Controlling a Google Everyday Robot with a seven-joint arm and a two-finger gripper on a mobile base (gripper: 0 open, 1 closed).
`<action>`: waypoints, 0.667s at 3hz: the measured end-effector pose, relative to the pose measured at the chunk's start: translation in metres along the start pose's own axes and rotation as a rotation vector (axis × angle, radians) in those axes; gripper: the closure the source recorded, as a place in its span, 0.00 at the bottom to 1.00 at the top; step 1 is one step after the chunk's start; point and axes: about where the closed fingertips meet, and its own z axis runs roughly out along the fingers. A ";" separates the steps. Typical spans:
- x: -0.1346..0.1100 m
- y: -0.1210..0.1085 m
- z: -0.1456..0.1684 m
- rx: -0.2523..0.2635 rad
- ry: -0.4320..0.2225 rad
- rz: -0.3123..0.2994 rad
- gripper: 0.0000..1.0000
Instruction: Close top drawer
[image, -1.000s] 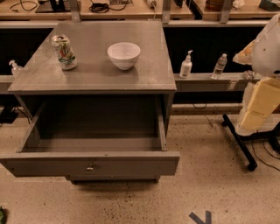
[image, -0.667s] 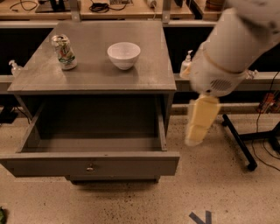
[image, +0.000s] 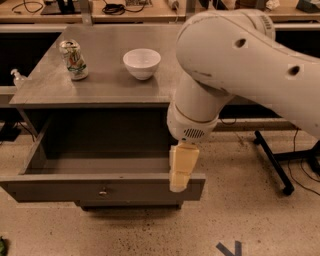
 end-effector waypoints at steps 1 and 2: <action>-0.005 -0.008 0.034 -0.029 -0.007 0.011 0.00; -0.014 -0.023 0.092 -0.047 -0.038 0.017 0.00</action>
Offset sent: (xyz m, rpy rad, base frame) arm 0.0696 0.0577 -0.1471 0.0840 0.0680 0.0008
